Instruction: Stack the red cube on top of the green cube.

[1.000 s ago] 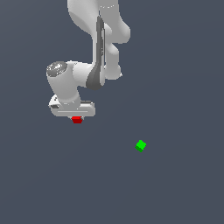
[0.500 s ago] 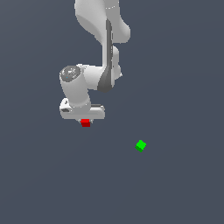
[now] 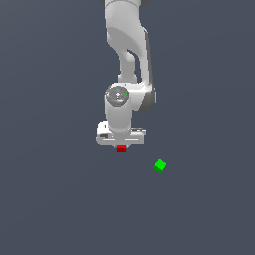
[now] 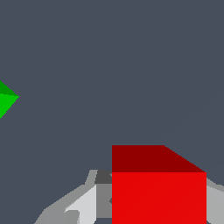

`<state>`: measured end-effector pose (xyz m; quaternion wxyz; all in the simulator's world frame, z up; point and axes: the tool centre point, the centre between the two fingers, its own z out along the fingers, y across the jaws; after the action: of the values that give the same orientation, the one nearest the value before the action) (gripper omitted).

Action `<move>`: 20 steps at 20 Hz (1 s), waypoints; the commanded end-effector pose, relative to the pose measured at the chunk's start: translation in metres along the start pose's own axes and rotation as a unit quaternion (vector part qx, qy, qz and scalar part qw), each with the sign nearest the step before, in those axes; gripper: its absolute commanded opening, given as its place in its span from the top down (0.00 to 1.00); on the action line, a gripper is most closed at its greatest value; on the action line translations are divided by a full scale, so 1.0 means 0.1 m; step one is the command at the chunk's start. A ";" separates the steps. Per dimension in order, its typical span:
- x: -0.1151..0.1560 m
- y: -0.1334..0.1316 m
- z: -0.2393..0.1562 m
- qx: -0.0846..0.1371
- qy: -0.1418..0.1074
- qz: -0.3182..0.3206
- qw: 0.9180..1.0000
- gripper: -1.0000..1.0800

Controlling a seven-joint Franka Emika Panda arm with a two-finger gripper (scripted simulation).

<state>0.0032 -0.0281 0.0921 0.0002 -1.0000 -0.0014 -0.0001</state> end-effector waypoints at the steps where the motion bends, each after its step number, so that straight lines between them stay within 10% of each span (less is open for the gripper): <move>1: 0.10 -0.31 0.05 0.000 0.000 0.000 1.000 1.00; 10: 0.43 -1.26 0.21 0.000 0.000 0.000 1.000 1.00; 20: 0.61 -1.72 0.29 0.000 0.000 0.000 1.000 1.00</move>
<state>0.0619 0.1401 0.0636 0.0003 -1.0000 -0.0016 0.0003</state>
